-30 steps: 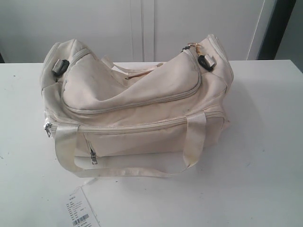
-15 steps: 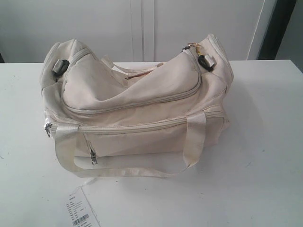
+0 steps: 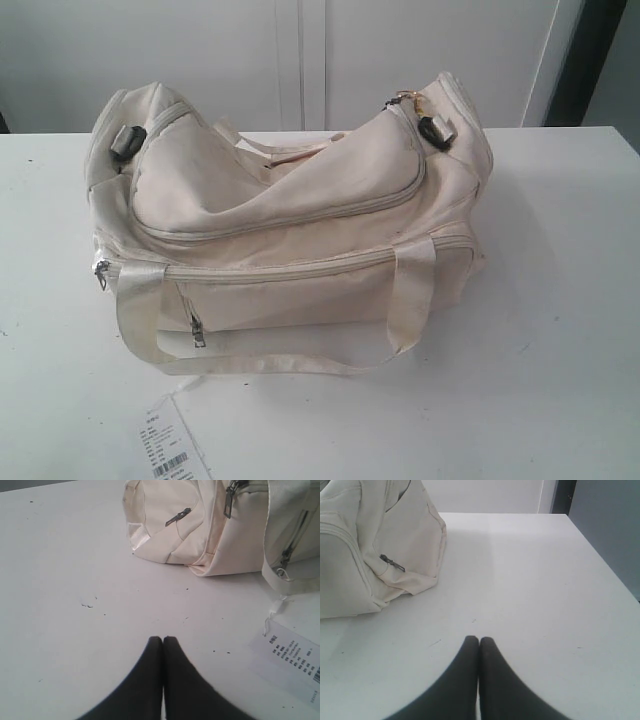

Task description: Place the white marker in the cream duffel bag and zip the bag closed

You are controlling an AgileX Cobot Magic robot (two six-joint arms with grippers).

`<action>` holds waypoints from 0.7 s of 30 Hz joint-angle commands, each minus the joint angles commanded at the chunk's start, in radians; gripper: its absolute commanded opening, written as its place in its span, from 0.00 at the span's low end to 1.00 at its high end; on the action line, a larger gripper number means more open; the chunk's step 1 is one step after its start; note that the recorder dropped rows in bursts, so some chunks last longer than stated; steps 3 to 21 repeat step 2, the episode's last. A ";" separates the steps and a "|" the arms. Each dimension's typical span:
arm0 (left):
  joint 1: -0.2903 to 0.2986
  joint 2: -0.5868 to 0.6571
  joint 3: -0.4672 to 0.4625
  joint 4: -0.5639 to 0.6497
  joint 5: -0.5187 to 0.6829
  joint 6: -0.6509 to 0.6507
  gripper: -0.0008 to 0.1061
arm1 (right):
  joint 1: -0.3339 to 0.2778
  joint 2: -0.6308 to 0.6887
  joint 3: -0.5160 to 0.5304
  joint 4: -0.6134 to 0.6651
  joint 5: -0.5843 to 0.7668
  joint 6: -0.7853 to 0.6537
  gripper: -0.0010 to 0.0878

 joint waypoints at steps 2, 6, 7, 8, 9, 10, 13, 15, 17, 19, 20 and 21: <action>0.000 0.000 0.000 0.000 0.000 0.000 0.01 | 0.000 0.000 0.000 0.000 0.000 0.000 0.01; 0.000 0.000 0.000 0.000 0.000 0.000 0.01 | 0.000 0.000 0.000 0.000 0.000 0.000 0.01; 0.000 0.000 0.000 0.000 0.000 0.000 0.01 | 0.000 0.000 0.000 0.000 0.000 0.000 0.01; 0.000 0.000 0.000 0.000 0.000 0.000 0.01 | 0.000 0.000 0.000 0.000 0.000 0.000 0.01; 0.000 0.000 0.000 0.000 0.000 0.000 0.01 | 0.000 0.000 0.000 0.000 0.000 0.000 0.01; 0.000 0.000 0.000 0.000 0.000 0.000 0.01 | 0.000 0.000 0.000 0.000 0.000 0.000 0.01; 0.000 0.000 0.000 0.000 0.000 0.000 0.01 | 0.000 0.000 0.000 0.000 0.000 0.000 0.01; 0.000 0.000 0.000 0.000 0.000 0.000 0.01 | 0.000 0.000 0.000 0.000 0.000 0.000 0.01; 0.000 0.000 0.000 0.000 0.000 0.000 0.01 | 0.000 0.000 0.000 0.000 0.000 0.000 0.01; 0.000 0.000 0.000 0.000 0.000 0.000 0.01 | 0.000 0.000 0.000 0.000 0.000 0.000 0.01; 0.000 0.000 0.000 0.000 0.000 0.000 0.01 | 0.000 0.000 0.000 0.000 0.000 0.000 0.01; 0.000 0.000 0.000 0.000 0.000 0.000 0.01 | 0.000 0.000 0.000 0.000 0.000 0.000 0.01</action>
